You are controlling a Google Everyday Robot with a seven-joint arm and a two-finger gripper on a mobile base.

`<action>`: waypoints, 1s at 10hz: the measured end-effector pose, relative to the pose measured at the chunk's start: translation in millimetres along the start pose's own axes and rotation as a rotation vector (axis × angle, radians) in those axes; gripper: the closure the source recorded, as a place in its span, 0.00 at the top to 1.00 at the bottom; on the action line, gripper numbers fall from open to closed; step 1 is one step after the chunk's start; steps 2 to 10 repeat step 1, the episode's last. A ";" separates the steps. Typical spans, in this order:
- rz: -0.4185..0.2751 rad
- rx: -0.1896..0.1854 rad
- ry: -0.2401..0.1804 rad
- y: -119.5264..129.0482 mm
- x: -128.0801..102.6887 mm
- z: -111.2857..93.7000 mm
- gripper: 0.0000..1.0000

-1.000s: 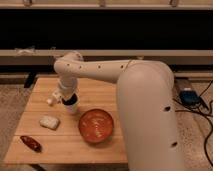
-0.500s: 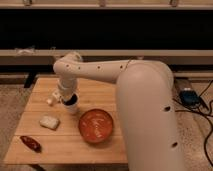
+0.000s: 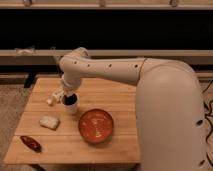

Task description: Place the eraser in the ceramic cup

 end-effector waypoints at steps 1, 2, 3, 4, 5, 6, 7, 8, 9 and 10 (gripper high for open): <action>-0.002 -0.002 -0.001 1.7 -0.8 0.2 0.03; -0.002 -0.002 -0.001 1.7 -0.8 0.2 0.03; -0.002 -0.002 -0.001 1.7 -0.8 0.2 0.03; -0.002 -0.002 -0.001 1.7 -0.8 0.2 0.03; -0.002 -0.002 -0.001 1.7 -0.8 0.2 0.03; -0.002 -0.002 -0.001 1.7 -0.8 0.2 0.03; -0.002 -0.002 -0.001 1.7 -0.8 0.2 0.03; -0.002 -0.002 -0.001 1.7 -0.8 0.2 0.03; -0.002 -0.002 -0.001 1.7 -0.8 0.2 0.03; -0.002 -0.002 -0.001 1.7 -0.8 0.2 0.03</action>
